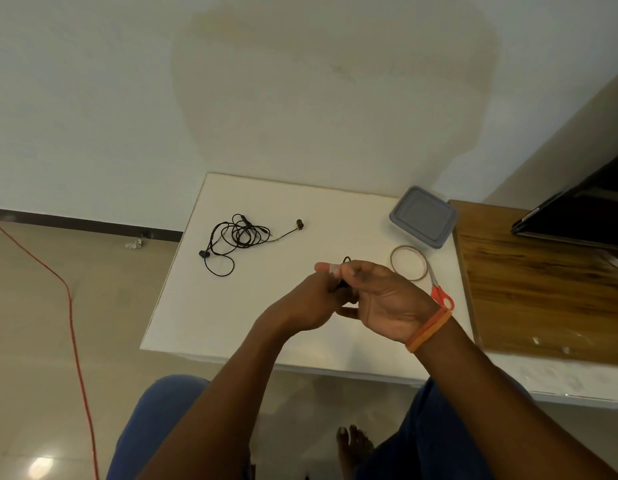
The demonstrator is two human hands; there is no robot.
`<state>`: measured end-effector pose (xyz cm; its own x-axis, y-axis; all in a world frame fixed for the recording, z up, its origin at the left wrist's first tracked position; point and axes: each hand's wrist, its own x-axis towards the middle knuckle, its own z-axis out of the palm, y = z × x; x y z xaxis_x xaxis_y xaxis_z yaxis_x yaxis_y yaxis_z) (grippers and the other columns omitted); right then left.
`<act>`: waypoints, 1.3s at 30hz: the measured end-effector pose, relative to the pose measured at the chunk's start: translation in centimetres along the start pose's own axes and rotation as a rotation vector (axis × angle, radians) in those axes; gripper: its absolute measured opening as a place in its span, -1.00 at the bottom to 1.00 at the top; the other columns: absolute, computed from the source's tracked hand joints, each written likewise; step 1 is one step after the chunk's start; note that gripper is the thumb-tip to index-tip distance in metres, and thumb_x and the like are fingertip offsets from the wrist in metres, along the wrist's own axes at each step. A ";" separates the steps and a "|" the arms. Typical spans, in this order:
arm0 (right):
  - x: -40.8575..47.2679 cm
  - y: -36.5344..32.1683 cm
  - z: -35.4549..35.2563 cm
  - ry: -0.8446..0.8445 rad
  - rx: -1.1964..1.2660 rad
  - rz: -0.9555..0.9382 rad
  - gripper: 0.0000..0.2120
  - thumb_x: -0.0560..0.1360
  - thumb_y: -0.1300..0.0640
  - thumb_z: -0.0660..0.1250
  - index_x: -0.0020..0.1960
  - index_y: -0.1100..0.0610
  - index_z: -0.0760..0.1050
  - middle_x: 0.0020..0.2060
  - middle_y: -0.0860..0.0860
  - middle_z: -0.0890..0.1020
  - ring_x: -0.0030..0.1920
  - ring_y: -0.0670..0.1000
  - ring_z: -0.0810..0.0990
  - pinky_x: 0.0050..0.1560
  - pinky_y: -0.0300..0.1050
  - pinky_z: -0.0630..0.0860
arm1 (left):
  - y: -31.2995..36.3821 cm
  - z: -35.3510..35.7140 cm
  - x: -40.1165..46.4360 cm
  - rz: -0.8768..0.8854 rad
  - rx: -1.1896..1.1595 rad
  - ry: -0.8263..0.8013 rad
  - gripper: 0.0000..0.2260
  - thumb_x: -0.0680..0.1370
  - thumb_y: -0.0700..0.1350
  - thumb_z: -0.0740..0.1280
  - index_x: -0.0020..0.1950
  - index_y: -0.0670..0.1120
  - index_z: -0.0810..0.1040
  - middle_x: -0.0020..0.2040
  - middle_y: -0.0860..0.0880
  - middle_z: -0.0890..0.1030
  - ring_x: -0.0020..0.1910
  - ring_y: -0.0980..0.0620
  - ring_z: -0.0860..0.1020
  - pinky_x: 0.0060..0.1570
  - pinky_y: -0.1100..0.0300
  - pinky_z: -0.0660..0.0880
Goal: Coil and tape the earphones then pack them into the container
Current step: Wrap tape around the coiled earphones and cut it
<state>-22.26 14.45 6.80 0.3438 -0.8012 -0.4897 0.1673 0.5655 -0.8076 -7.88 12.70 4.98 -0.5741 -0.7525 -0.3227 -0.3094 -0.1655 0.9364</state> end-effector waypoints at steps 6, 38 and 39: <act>-1.1 -0.2 0.4 0.033 -0.029 -0.002 -0.80 0.22 -0.13 0.53 -0.24 -0.04 0.70 -0.06 -0.15 0.69 0.16 0.01 0.54 0.15 0.11 0.36 | -0.3 -0.8 0.2 0.003 -0.135 0.053 -0.61 0.61 -0.28 0.12 -0.35 0.01 0.50 -0.43 0.02 0.36 -0.43 0.04 0.20 -0.42 0.15 0.17; 0.6 -0.1 -0.9 -0.027 0.178 -0.166 -0.63 0.19 -0.09 0.62 -0.12 0.08 0.66 0.12 0.09 0.65 0.20 0.08 0.58 0.10 0.03 0.58 | 0.8 0.4 0.4 0.054 0.066 0.114 -0.79 0.59 -0.09 0.35 -0.22 -0.02 0.40 -0.41 0.08 0.33 -0.52 0.16 0.29 -0.44 0.26 0.27; 0.6 -0.1 -0.9 -0.023 0.214 -0.158 -0.61 0.16 -0.08 0.64 -0.12 0.10 0.66 0.06 0.08 0.66 0.16 0.07 0.58 0.05 0.00 0.60 | 0.8 0.4 0.4 0.034 0.047 0.075 -0.81 0.55 -0.11 0.39 -0.20 -0.03 0.41 -0.42 0.09 0.32 -0.49 0.16 0.27 -0.44 0.25 0.29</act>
<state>-22.89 13.74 6.29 0.3187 -0.8796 -0.3532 0.4114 0.4641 -0.7844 -8.66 12.51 5.53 -0.5267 -0.8032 -0.2783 -0.3269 -0.1109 0.9385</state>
